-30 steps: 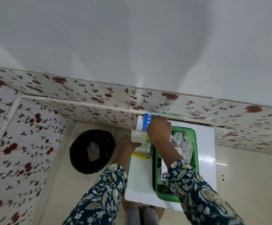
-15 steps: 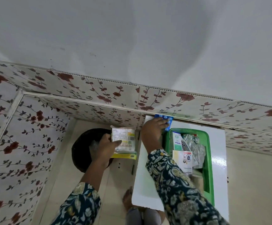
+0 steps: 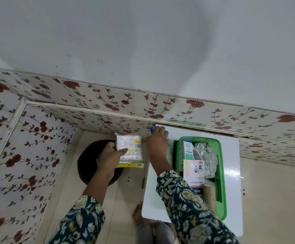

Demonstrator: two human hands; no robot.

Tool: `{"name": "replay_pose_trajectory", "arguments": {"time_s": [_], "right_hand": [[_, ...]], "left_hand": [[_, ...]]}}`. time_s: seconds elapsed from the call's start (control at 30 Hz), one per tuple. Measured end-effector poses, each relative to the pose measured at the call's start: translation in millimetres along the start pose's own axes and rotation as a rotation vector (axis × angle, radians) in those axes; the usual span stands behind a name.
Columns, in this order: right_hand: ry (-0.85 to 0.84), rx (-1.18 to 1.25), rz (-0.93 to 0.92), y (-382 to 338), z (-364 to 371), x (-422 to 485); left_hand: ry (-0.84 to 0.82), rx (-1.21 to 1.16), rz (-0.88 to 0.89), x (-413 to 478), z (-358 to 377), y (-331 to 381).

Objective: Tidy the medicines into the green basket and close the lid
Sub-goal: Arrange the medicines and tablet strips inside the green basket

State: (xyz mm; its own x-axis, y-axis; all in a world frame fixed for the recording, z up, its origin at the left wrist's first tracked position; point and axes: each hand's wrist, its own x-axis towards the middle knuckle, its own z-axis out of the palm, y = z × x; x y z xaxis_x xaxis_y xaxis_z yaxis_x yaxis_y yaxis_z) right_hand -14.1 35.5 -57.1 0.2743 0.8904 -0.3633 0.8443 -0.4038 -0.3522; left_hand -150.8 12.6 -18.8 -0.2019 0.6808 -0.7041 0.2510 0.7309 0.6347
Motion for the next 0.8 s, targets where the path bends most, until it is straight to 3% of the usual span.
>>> {"name": "replay_pose_trajectory", "arguments": {"time_s": [0.13, 0.23, 0.3, 0.43, 0.5, 0.63, 0.8], "right_hand": [[0.075, 0.277, -0.048, 3, -45, -21], [0.198, 0.562, 0.121, 30, -88, -44], [0.258, 0.63, 0.273, 69, -110, -55], [0.18, 0.699, 0.487, 136, -123, -64], [0.11, 0.665, 0.431, 143, -120, -68], [0.224, 0.574, 0.281, 146, -114, -80], [0.201, 0.563, 0.326, 158, -114, -100]], "left_hand": [[0.011, -0.01, 0.012, -23, 3, 22], [-0.033, -0.026, 0.06, -47, 15, 45], [-0.1, -0.01, 0.075, -63, 32, 56], [-0.14, 0.111, 0.093, -88, 77, 61], [-0.109, 0.155, 0.109, -93, 91, 57], [-0.148, 0.157, 0.066, -105, 112, 49], [-0.208, 0.307, 0.055, -120, 148, 28]]}}
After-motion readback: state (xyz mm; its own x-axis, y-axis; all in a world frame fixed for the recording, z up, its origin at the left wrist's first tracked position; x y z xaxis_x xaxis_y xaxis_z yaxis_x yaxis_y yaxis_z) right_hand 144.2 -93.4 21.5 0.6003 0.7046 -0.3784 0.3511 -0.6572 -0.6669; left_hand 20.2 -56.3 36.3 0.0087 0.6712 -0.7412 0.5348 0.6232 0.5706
